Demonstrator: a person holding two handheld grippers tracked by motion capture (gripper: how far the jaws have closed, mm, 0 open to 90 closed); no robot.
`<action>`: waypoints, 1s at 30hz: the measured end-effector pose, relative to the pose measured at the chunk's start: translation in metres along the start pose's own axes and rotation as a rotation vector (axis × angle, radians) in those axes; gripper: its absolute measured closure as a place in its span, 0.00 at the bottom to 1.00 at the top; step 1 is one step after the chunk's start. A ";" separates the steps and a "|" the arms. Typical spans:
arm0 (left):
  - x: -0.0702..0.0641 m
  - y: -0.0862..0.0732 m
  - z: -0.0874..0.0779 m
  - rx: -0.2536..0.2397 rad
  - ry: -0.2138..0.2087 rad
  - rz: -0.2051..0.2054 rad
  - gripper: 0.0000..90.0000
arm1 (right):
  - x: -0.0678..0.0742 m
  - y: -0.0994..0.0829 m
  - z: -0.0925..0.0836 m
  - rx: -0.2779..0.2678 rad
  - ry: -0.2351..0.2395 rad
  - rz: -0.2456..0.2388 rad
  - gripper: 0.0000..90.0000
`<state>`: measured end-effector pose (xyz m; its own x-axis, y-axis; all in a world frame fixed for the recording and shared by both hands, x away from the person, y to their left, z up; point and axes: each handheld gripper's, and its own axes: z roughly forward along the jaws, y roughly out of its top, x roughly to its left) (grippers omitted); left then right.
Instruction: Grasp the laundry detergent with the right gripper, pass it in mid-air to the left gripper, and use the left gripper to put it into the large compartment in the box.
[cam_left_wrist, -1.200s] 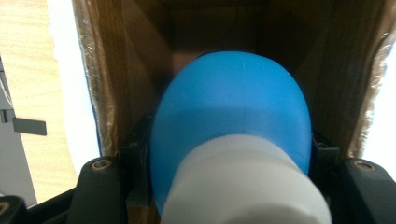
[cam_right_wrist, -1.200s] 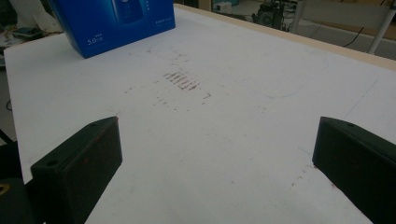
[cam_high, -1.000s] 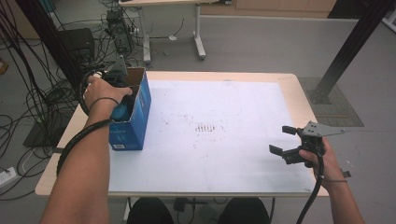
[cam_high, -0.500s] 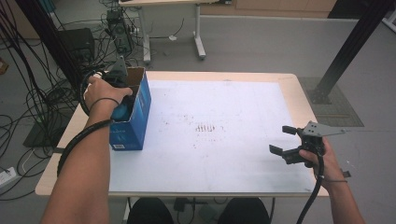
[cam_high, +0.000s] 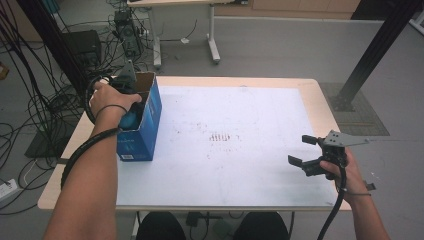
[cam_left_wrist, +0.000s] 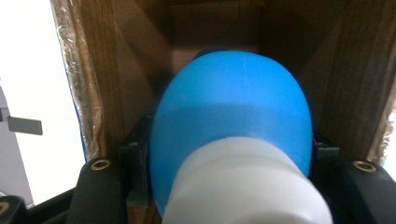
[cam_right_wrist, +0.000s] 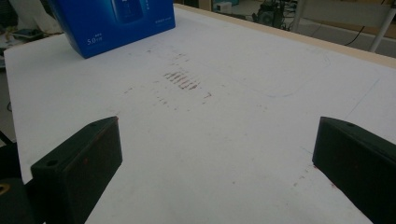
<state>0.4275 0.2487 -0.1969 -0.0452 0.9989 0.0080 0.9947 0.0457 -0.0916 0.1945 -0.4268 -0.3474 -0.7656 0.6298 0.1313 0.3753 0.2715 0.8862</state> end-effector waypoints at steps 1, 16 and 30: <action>0.000 0.000 0.000 0.002 0.000 0.000 0.41 | 0.000 0.000 0.000 0.000 0.001 0.001 0.02; -0.003 0.001 0.000 0.005 0.006 0.002 0.41 | -0.002 -0.001 0.000 -0.005 0.000 0.004 0.02; -0.002 0.002 0.000 0.008 0.004 -0.001 0.41 | -0.002 -0.001 -0.001 -0.006 0.000 0.005 0.02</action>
<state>0.4291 0.2469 -0.1971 -0.0455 0.9989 0.0116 0.9939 0.0464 -0.0998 0.1956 -0.4292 -0.3487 -0.7639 0.6309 0.1357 0.3759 0.2641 0.8882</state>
